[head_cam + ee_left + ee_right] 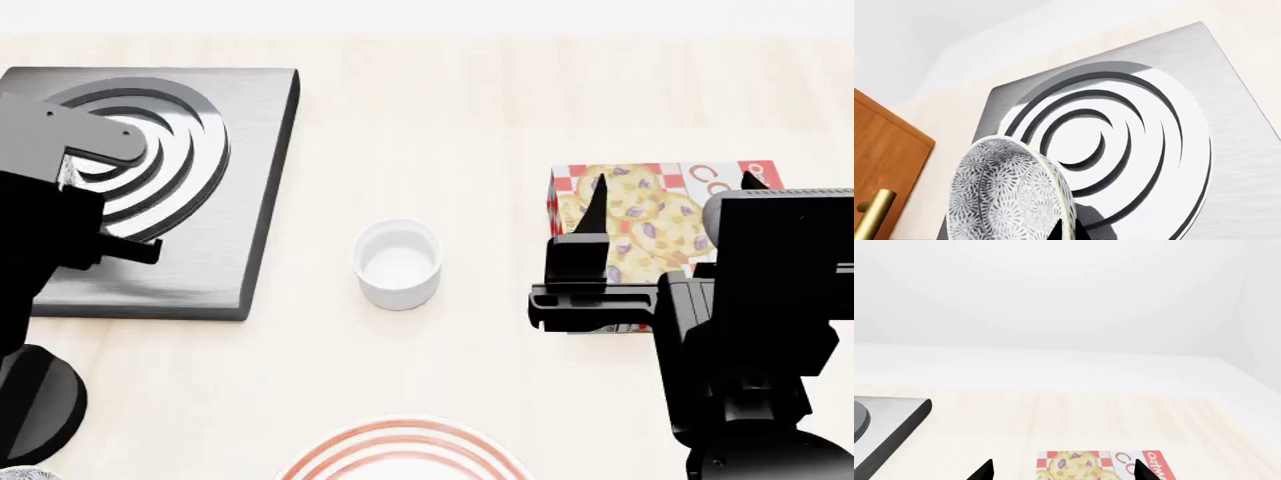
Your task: Pick the akita bowl on the stove and place it on the plate.
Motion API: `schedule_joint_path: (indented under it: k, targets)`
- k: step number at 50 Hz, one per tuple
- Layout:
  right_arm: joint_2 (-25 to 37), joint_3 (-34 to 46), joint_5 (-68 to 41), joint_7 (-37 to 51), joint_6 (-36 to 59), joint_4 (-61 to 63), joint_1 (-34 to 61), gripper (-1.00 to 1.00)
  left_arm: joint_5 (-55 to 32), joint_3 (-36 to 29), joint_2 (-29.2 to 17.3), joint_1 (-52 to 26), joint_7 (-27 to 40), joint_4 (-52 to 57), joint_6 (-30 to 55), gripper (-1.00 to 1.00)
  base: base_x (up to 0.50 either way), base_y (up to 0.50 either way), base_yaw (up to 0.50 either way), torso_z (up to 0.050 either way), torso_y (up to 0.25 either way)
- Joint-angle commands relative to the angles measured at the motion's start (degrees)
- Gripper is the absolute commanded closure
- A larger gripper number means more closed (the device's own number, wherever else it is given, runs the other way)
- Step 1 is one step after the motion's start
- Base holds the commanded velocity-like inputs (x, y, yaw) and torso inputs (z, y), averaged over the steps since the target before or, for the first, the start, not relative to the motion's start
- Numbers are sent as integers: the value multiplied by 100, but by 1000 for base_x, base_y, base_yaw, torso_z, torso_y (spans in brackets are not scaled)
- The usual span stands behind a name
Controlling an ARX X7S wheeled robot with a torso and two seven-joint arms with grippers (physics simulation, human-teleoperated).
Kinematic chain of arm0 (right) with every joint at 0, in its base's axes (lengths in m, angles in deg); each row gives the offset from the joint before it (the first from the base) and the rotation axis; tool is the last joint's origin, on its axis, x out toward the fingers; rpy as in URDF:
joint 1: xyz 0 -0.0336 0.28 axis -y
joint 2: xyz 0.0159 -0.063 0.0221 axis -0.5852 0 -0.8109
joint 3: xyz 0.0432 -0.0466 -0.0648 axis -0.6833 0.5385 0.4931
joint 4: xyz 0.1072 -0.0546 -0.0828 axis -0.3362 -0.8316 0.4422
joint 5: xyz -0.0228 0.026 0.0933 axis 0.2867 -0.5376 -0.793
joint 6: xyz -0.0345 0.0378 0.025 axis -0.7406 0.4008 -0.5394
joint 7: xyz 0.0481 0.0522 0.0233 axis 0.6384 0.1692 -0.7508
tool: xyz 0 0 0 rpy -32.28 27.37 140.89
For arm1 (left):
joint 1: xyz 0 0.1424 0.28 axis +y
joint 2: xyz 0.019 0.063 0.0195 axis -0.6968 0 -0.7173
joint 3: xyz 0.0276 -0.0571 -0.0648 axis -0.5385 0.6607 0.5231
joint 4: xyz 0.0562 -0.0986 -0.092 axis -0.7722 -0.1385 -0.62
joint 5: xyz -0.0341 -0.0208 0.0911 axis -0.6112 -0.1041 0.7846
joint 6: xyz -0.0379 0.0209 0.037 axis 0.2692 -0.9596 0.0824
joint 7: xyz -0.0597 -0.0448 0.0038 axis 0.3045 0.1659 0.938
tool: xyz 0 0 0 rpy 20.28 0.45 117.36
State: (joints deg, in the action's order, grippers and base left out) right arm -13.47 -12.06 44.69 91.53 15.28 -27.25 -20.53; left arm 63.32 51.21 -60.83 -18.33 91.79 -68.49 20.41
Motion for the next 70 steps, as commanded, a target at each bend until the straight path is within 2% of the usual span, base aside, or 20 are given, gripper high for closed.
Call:
schedule_joint_path:
  k: [1,10,19,34,46,60,66,70]
  targets:
    - [14,7,-23,20,-9,-3,0,-100,-52,135,25,-24,52,-17,44,100,0,0,0,0,0]
    - [28,14,-32,36,-26,-13,-14,-100,-237,505,113,-54,218,-38,42,100,0,0,0,0,0]
    - [58,67,-13,33,-81,-54,-15,-100,-741,1529,401,-276,660,215,-220,100,0,0,0,0,0]
    - [70,62,-53,68,-72,-42,-6,-100,-956,1378,582,-725,705,1261,168,100,0,0,0,0,0]
    - [86,74,-64,71,-121,-80,-12,-100,-1006,489,231,-884,75,2332,551,100,0,0,0,0,0]
    - [99,72,-109,108,-83,-63,16,-100,-910,-691,-505,-1186,-736,3658,787,100,0,0,0,0,0]
    - [109,72,-120,113,-96,-67,8,-100,-609,-1472,-928,-1354,-1096,4284,668,100,0,0,0,0,0]
    - [115,59,-150,131,-52,-24,13,-100,-584,-1666,-1102,-1373,-1235,4595,647,100,0,0,0,0,0]
